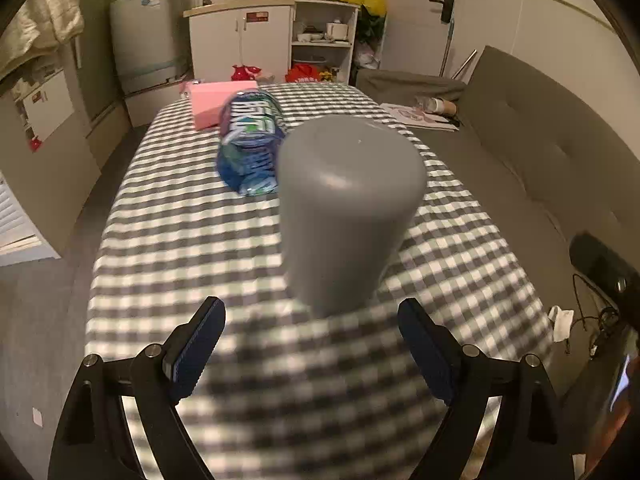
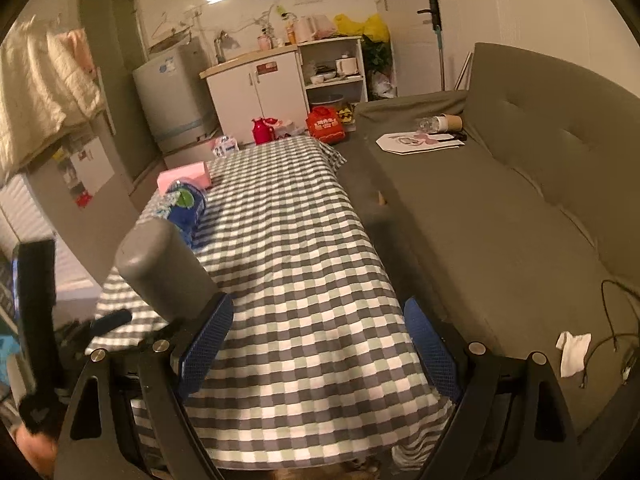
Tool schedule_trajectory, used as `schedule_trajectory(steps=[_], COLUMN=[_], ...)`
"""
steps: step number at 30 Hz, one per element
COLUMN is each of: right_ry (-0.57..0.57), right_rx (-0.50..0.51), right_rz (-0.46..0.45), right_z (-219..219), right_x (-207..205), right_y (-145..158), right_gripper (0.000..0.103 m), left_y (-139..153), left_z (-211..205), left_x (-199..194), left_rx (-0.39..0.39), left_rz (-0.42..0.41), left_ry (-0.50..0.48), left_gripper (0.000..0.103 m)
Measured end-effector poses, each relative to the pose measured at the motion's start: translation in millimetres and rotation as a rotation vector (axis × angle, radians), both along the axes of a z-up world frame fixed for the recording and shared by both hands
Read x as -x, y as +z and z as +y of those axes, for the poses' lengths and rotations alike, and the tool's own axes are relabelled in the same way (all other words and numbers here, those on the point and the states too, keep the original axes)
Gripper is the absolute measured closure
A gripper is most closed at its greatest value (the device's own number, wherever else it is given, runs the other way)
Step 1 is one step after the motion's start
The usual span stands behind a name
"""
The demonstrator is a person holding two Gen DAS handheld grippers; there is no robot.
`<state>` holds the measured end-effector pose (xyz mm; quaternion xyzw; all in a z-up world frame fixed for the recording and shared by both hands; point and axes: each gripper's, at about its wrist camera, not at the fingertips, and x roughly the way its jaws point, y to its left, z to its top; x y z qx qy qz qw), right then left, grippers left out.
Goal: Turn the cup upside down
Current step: 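Rotate the grey cup in the left tool so its closed end faces up, then lower the grey cup onto the table and open the left tool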
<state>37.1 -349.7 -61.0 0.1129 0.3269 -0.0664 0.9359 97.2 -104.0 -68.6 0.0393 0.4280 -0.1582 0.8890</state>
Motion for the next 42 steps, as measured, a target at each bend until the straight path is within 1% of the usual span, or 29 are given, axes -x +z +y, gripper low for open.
schedule_trajectory(steps=[2, 5, 7, 8, 12, 14, 16, 17, 18, 20, 21, 24, 28, 32, 34, 35, 38, 42], right_ry=[0.015, 0.048, 0.074, 0.088, 0.115, 0.119, 0.109, 0.100, 0.096, 0.093, 0.091, 0.090, 0.092, 0.102, 0.110, 0.126, 0.154, 0.161], right_rx=[0.020, 0.034, 0.036, 0.043, 0.076, 0.100, 0.121, 0.135, 0.146, 0.164, 0.168, 0.162, 0.166, 0.179, 0.204, 0.218, 0.240, 0.240], right_rz=[-0.023, -0.070, -0.097, -0.119, -0.177, -0.215, -0.247, -0.272, -0.283, -0.293, -0.292, -0.274, -0.268, -0.283, -0.292, -0.282, -0.296, -0.298], right_z=[6, 16, 22, 27, 41, 47, 50, 52, 55, 58, 60, 62, 66, 71, 77, 81, 88, 88], right_x=[8, 20, 27, 31, 42, 46, 49, 50, 50, 48, 47, 44, 43, 45, 48, 48, 48, 50], right_y=[10, 26, 35, 41, 57, 65, 67, 68, 67, 61, 58, 47, 36, 28, 20, 16, 18, 16], right_gripper=[0.015, 0.015, 0.011, 0.011, 0.011, 0.008, 0.000, 0.000, 0.000, 0.000, 0.000, 0.000, 0.000, 0.000, 0.000, 0.000, 0.000, 0.000], left_y=[9, 30, 47, 54, 87, 96, 102, 103, 103, 101, 98, 90, 82, 78, 75, 73, 67, 67], left_z=[9, 24, 35, 37, 51, 58, 65, 69, 73, 81, 85, 91, 87, 84, 85, 86, 87, 95], left_x=[11, 29, 43, 46, 64, 73, 79, 81, 83, 85, 85, 83, 87, 90, 92, 94, 98, 104], left_rx=[0.012, 0.036, 0.054, 0.057, 0.064, 0.063, 0.065, 0.065, 0.062, 0.067, 0.081, 0.106, 0.079, 0.082, 0.072, 0.068, 0.047, 0.060], left_rz=[-0.009, -0.056, -0.108, -0.125, -0.247, -0.294, -0.338, -0.360, -0.384, -0.414, -0.418, -0.410, -0.447, -0.465, -0.470, -0.472, -0.471, -0.484], left_ry=[0.008, 0.041, 0.065, 0.071, 0.102, 0.121, 0.149, 0.165, 0.191, 0.230, 0.242, 0.251, 0.232, 0.226, 0.235, 0.238, 0.247, 0.283], left_gripper=[0.012, 0.012, 0.012, 0.012, 0.012, 0.012, 0.009, 0.004, 0.001, 0.001, 0.001, 0.000, 0.000, 0.000, 0.000, 0.000, 0.000, 0.000])
